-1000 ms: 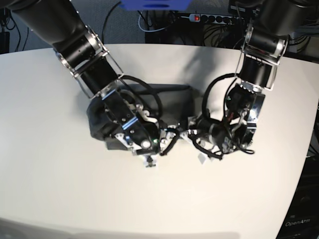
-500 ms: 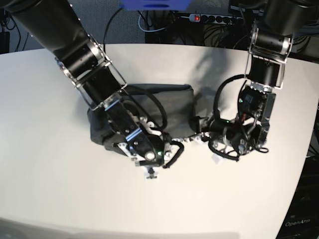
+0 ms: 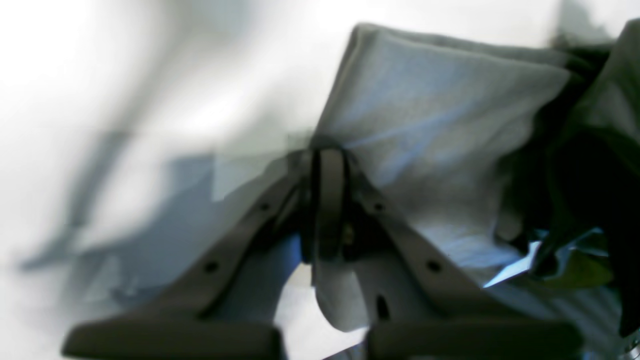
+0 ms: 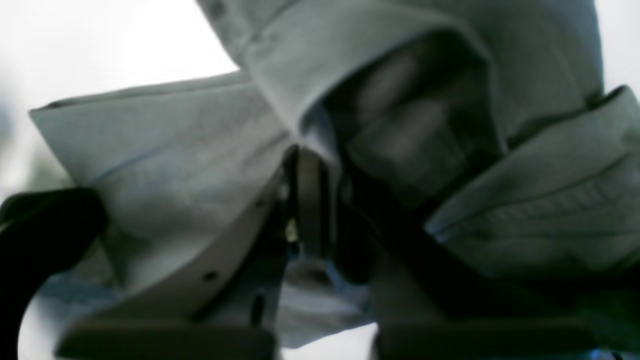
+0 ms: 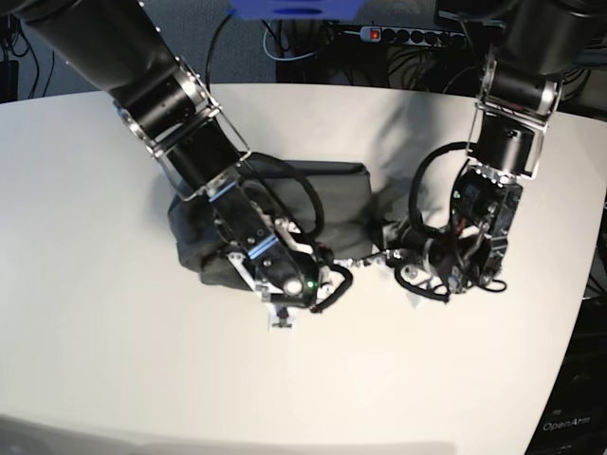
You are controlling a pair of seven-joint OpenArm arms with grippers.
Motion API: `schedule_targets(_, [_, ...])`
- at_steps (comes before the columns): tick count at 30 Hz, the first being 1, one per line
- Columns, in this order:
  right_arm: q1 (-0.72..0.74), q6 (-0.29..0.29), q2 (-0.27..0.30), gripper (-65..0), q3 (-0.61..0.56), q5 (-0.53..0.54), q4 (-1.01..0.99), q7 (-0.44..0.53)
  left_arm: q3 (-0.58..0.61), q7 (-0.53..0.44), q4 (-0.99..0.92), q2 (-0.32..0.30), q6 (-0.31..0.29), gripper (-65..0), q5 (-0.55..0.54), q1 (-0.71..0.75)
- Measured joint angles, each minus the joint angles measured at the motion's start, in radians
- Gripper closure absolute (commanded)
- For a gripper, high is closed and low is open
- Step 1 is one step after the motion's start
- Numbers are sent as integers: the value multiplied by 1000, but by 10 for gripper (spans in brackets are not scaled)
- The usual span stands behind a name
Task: Fold the T-shirt properly
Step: 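Lay the carried end onto the shirt beside the left gripper, then open the left gripper and pull it away from the shirt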
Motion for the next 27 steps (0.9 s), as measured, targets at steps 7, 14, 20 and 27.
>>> schedule_targets(7, [22, -6, -3, -3, 0, -13, -10, -3, 61, -45, -69, -2, -5, -18, -25, -47])
schedule_targets(14, [64, -2, -37, -3, -9, 33, -49, -5, 137, -124, -135, 25, -25, -18, -36, -86])
schedule_targets(20, [72, -3, -39, -3, -4, 19, -55, 0, 146, -131, -156, 18, -35, -19, -62, -92])
schedule_targets(27, [80, -3, -72, -1, -5, 22, -54, -3, 146, -134, -154, 19, -35, -19, -63, -91])
